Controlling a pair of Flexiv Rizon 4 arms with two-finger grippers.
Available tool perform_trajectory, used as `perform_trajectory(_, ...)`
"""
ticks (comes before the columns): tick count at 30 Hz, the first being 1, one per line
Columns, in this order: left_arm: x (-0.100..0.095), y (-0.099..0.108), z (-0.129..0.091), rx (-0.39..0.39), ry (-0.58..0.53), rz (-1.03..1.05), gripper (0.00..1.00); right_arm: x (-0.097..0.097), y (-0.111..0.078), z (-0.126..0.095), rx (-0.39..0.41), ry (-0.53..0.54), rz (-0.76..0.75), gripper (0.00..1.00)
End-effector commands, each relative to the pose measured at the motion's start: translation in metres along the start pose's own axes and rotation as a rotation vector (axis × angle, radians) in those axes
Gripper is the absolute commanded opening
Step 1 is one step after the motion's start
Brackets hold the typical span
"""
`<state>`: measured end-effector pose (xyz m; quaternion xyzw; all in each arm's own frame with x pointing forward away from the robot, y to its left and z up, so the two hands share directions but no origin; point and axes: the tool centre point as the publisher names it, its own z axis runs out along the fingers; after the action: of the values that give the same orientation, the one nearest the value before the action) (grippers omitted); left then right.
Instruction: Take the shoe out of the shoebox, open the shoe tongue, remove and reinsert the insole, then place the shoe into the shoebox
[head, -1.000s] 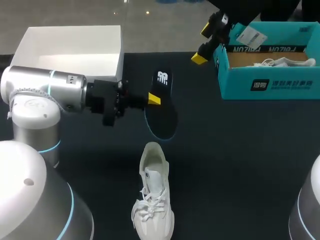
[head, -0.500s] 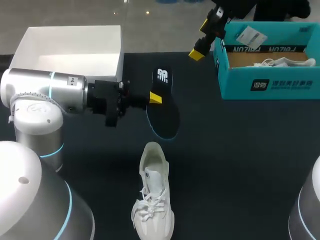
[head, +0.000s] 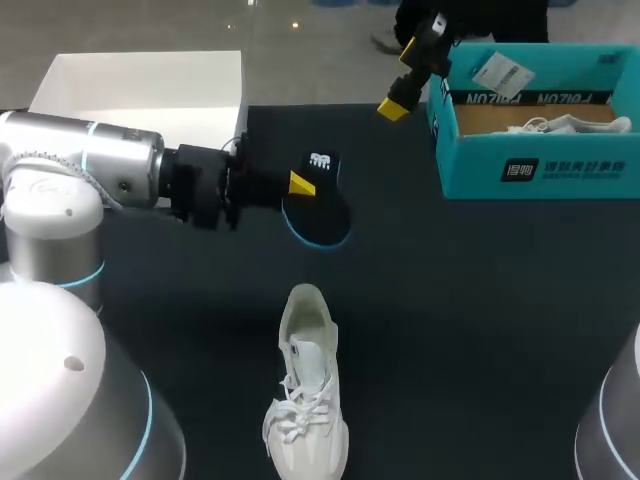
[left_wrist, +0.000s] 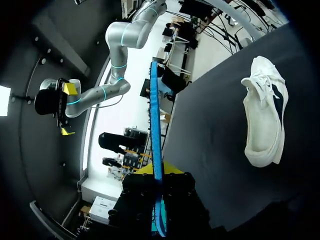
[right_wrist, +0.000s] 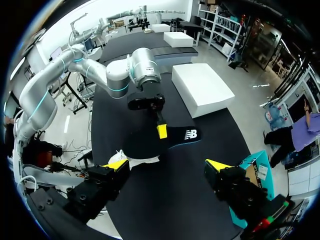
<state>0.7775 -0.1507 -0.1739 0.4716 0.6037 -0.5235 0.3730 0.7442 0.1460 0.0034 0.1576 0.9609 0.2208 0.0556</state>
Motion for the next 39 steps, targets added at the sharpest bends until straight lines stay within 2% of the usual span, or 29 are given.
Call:
perform_trajectory(1,-0.005,0.003,-0.008,0.175,0.075,-0.600,0.00,-0.001,0.001,0.001,0.004,0.001,0.001,1.00)
perform_trajectory(3,-0.005,0.002,-0.009,0.166,0.064,-0.587,0.00,-0.001,0.001,0.001,0.004,0.001,0.001,1.00)
perform_trajectory(5,-0.007,-0.006,-0.007,0.178,-0.023,-0.475,0.00,-0.001,0.001,0.001,0.004,0.001,0.001,1.00)
perform_trajectory(22,-0.007,-0.006,-0.007,0.178,-0.023,-0.475,0.00,-0.001,0.001,0.001,0.004,0.001,0.001,1.00)
perform_trajectory(25,-0.011,-0.005,-0.009,0.229,-0.012,-0.681,0.00,-0.001,0.001,0.001,0.004,0.001,0.001,1.00)
perform_trajectory(26,-0.012,-0.006,-0.009,0.235,0.045,-0.769,0.00,-0.001,0.001,0.001,0.004,0.001,0.001,1.00)
perform_trajectory(27,-0.013,-0.010,-0.009,0.239,0.030,-0.801,0.00,-0.001,0.001,0.001,0.004,0.001,0.001,1.00)
perform_trajectory(28,-0.013,-0.014,-0.010,0.207,0.052,-0.862,0.00,-0.001,0.001,0.001,0.004,0.001,0.001,1.00)
perform_trajectory(29,-0.012,-0.019,-0.009,0.205,0.093,-0.920,0.00,-0.001,0.001,0.001,0.004,0.001,0.001,1.00)
perform_trajectory(30,-0.011,-0.025,-0.010,0.232,0.086,-0.959,0.00,-0.001,0.001,0.001,0.004,0.001,0.001,1.00)
perform_trajectory(32,-0.008,-0.035,-0.012,0.190,0.142,-1.023,0.00,-0.001,0.001,0.001,0.004,0.001,0.001,1.00)
perform_trajectory(34,-0.005,-0.040,-0.016,0.212,0.145,-1.082,0.00,-0.001,0.001,0.001,0.004,0.001,0.001,1.00)
perform_trajectory(35,-0.004,-0.041,-0.017,0.182,0.164,-1.114,0.00,-0.001,0.001,0.001,0.004,0.001,0.001,1.00)
perform_trajectory(39,0.000,-0.040,-0.024,0.178,0.129,-1.195,0.00,-0.001,0.001,0.001,0.004,0.001,0.001,1.00)
